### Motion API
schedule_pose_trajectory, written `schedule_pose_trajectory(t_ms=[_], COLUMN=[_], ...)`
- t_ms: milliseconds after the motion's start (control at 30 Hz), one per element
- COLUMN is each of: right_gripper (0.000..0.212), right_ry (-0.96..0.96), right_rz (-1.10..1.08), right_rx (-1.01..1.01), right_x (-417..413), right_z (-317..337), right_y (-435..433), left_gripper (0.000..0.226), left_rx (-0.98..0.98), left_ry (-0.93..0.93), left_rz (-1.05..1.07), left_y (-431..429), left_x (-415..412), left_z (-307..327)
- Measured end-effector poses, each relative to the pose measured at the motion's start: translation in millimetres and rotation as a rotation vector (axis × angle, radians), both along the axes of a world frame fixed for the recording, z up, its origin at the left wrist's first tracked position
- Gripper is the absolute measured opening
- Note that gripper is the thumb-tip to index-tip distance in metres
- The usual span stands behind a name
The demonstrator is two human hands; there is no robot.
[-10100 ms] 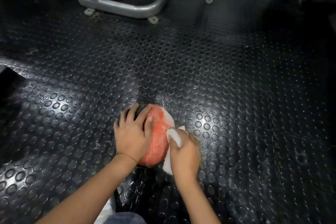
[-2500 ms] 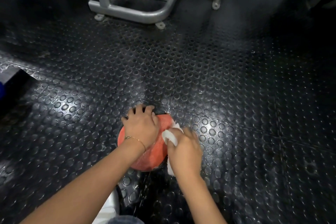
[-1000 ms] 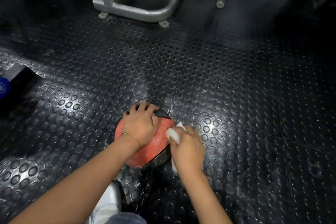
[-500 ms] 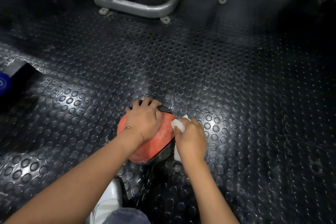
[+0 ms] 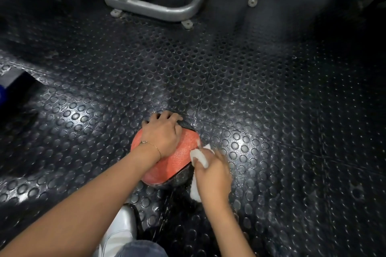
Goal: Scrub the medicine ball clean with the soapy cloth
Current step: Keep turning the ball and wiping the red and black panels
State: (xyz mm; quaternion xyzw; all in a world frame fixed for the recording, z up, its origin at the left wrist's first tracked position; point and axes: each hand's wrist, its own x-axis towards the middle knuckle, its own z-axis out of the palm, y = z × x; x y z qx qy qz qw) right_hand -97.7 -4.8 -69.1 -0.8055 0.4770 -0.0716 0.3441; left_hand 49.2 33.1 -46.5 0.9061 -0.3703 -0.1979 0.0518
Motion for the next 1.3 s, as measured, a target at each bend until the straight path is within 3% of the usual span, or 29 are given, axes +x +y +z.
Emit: schedule_pose_trajectory(t_ms=[100,267,467,600,700,1200,1300], right_gripper=[0.024,0.025,0.018,0.022,0.021,0.023,0.021], right_ry=[-0.031,0.019,0.001,0.02,-0.018,0.038,0.061], right_rz=[-0.162,-0.046,-0.142,-0.104,-0.18,-0.011,-0.062], right_rx=[0.133,0.059,0.183,0.129,0.258,0.082,0.135], right_x=[4.7,-1.8,5.7,-0.6,5.7,6.3,12.6], right_z=[-12.1,-9.0,-17.9,-18.4,-21.1,-8.1,-10.6], right_y=[-13.8,-8.5,-24.1,-13.8,-26.3,-25.6,-37.9], left_gripper=[0.04,0.039,0.04,0.039,0.039,0.039,0.053], left_rx=[-0.011,-0.018,-0.022,-0.027,-0.03,-0.033,-0.018], left_ry=[0.008,-0.014,0.005,0.012,0.021,-0.022,-0.021], left_rz=[-0.01,-0.03,-0.058,-0.063,-0.079,-0.133,-0.137], left_y=[0.2,1.0,-1.4,1.2,1.0,4.8,5.2], left_x=[-2.5,-1.2,-3.0,1.3,1.0,-1.5,-5.1], left_z=[1.4,0.7,3.0,2.7,3.1,1.3,2.0])
